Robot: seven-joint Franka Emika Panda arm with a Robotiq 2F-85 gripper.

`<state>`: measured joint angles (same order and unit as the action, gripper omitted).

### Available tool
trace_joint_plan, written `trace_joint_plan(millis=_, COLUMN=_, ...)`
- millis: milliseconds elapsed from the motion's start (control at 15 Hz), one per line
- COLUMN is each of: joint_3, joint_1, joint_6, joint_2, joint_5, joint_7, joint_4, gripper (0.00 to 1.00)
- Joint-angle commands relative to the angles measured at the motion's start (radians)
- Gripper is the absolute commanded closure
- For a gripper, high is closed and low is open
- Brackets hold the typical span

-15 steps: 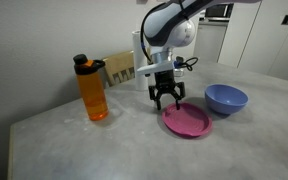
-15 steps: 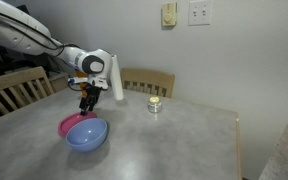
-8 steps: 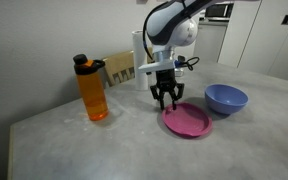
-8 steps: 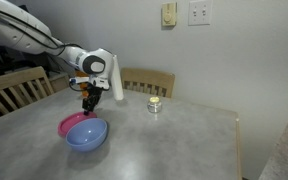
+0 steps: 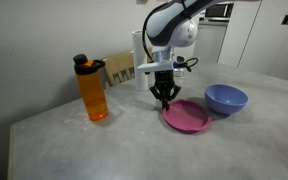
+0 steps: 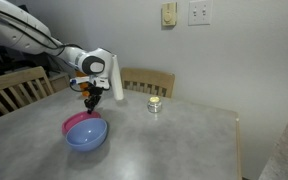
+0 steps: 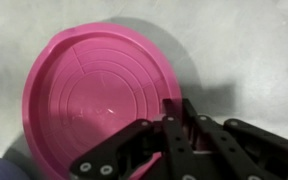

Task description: Put the pink lid on the bowl

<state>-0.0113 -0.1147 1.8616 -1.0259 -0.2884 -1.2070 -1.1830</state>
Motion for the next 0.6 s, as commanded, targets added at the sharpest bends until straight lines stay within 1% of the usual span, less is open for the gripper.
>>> trace_joint_plan(millis=0, joint_3=-0.005, joint_1=0.0, joint_6=0.085, joint_2=0.002, joint_5=0.007, joint_7=-0.001, joint_4=-0.065, gripper=0.97)
trace_joint_plan(millis=133, joint_3=0.001, joint_1=0.001, joint_6=0.065, joint_2=0.003, joint_5=0.011, joint_7=0.014, joint_4=-0.057, gripper=0.97)
trace_joint_plan(millis=333, joint_3=0.009, joint_1=-0.015, joint_6=-0.018, joint_2=0.013, joint_5=0.05, joint_7=0.06, joint_4=-0.024, gripper=0.97)
trace_joint_plan(millis=533, joint_3=0.009, joint_1=-0.048, joint_6=-0.131, joint_2=0.015, joint_5=0.109, joint_7=0.088, joint_4=0.016, gripper=0.97)
